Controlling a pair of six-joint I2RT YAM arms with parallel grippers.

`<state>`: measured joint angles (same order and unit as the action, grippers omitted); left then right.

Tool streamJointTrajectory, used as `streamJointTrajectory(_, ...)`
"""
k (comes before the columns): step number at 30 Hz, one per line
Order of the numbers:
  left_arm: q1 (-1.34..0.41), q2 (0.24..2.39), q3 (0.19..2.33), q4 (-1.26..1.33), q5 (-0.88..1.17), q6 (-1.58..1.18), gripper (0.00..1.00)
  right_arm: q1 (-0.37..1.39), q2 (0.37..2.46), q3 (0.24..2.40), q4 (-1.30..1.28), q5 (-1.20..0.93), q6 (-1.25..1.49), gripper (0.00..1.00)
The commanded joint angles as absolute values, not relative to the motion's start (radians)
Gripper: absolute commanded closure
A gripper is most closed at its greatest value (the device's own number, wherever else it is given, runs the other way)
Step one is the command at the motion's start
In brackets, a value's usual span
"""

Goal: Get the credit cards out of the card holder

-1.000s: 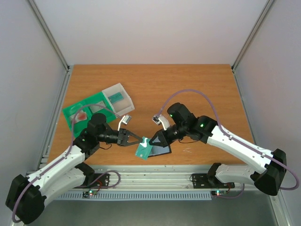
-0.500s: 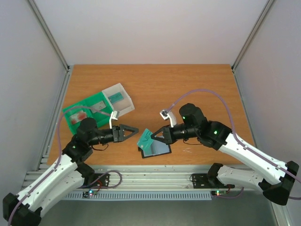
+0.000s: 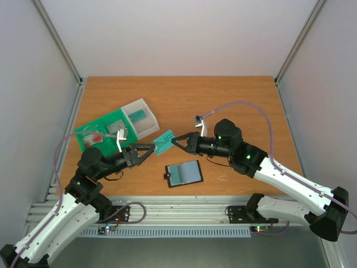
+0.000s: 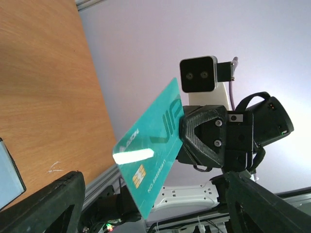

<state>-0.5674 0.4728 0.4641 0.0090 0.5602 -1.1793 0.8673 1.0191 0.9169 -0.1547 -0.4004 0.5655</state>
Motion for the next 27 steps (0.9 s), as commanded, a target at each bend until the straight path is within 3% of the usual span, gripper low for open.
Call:
streamJointTrajectory(1,-0.571,0.464,0.456,0.059,0.528,-1.233,0.21,0.862,1.048,0.884,0.056,-0.341,0.716,0.99)
streamJointTrajectory(14,-0.571,0.463,0.43,0.138,0.493,-1.299,0.74,0.863,1.07,0.862,0.101,-0.302,0.75,0.99)
streamJointTrajectory(18,-0.571,0.464,0.428,0.14,0.489,-1.294,0.97,0.862,1.076,0.868,0.089,-0.305,0.742,0.99)
streamJointTrajectory(22,-0.57,0.462,0.431,0.133,0.492,-1.283,1.0,0.862,1.076,0.861,0.091,-0.308,0.744,0.98)
streamJointTrajectory(27,-0.571,0.461,0.437,0.112,0.5,-1.26,1.0,0.862,1.068,0.845,0.079,-0.309,0.737,0.9)
